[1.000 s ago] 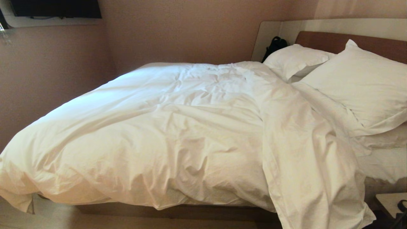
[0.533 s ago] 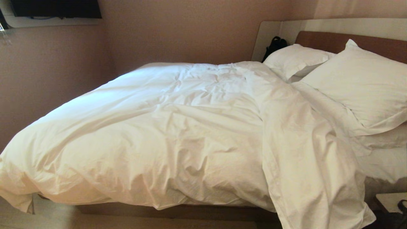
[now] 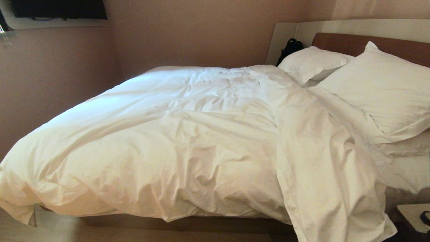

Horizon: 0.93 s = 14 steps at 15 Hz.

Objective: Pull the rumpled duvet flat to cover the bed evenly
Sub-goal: Flatten the corners of the folded blanket

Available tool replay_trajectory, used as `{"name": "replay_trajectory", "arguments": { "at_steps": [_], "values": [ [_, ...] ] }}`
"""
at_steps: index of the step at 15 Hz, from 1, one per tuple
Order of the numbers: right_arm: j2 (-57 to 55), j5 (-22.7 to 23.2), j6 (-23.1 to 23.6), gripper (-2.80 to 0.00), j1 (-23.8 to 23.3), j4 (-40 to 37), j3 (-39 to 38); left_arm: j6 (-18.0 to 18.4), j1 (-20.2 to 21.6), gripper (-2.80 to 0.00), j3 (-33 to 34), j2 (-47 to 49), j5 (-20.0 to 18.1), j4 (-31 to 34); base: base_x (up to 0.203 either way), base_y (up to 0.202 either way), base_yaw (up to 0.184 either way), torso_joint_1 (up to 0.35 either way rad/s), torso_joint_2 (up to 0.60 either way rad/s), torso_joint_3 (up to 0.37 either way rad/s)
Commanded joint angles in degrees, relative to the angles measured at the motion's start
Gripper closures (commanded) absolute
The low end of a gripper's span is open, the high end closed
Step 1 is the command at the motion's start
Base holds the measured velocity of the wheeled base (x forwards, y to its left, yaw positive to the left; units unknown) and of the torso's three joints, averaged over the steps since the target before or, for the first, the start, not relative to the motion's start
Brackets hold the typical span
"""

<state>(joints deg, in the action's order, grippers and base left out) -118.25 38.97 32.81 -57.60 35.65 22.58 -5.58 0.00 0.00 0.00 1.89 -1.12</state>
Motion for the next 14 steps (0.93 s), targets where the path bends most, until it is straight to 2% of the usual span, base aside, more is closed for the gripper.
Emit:
{"name": "replay_trajectory", "arguments": {
  "at_steps": [1,5,7,8,9,11,14],
  "values": [
    [-0.6,1.0,6.4,-2.80,0.5,10.2,-5.0,0.0,0.0,0.00,0.0,0.0,0.0,0.0,0.000,0.000,0.000,0.000,0.00,0.000],
    [1.7,4.9,-3.5,-2.80,1.3,10.8,-9.5,0.0,0.0,0.00,0.0,0.0,0.0,0.0,0.000,0.000,0.000,0.000,0.00,0.000],
    [3.7,5.6,-16.4,-2.80,1.4,10.7,-9.3,-0.1,0.0,0.00,0.0,0.0,0.0,0.0,0.000,0.000,0.000,0.000,0.00,0.000],
    [5.6,5.9,-20.8,-2.80,2.1,10.4,-9.5,0.0,0.0,0.00,0.0,0.0,0.0,0.0,0.000,0.000,0.000,0.000,0.00,0.000],
    [7.0,6.0,-23.2,-2.80,2.9,9.3,-9.8,-0.1,0.0,0.00,0.0,0.0,0.0,0.0,0.000,0.000,0.000,0.000,0.00,0.000],
    [9.4,6.0,-28.1,-2.80,5.6,4.5,-9.9,0.0,0.0,0.00,0.0,0.0,0.0,0.0,0.000,0.000,0.000,0.000,0.00,0.000],
    [13.4,5.6,-39.4,-2.80,9.1,-6.1,-7.1,0.0,0.0,0.00,0.0,0.0,0.0,0.0,0.000,0.000,0.000,0.000,0.00,0.000]
  ]
}}
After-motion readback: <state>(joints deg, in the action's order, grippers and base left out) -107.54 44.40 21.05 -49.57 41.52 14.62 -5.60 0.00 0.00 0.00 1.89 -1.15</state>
